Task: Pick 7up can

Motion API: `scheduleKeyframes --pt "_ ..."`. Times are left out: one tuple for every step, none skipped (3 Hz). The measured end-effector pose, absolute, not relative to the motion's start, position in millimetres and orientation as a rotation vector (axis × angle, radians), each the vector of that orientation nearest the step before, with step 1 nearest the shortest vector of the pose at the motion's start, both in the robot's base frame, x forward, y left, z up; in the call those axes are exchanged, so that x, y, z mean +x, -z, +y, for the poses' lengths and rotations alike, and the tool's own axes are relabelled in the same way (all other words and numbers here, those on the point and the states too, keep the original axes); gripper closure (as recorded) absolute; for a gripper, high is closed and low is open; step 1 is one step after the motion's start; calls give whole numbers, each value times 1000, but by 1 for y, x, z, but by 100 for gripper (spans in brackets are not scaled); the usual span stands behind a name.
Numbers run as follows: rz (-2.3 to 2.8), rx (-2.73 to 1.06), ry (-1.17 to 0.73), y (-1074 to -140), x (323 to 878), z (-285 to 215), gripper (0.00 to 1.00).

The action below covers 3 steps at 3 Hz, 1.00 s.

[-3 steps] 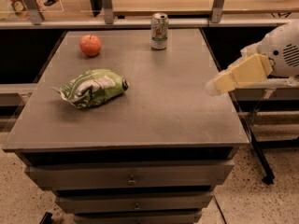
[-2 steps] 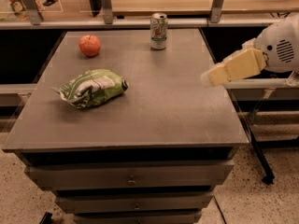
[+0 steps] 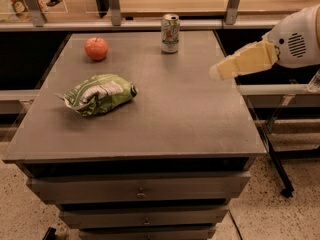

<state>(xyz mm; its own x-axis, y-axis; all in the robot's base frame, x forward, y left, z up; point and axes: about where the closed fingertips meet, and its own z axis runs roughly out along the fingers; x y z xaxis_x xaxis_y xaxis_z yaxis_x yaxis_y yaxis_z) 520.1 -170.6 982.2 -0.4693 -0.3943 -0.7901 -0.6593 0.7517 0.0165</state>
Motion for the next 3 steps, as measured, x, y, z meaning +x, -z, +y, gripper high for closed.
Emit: scheduleKeyframes --pt "2110 -761 -375 -987 528 -172 0" --pt "2110 -760 -374 -987 528 -172 0" --pt "2141 -830 -303 -1001 528 -182 0"
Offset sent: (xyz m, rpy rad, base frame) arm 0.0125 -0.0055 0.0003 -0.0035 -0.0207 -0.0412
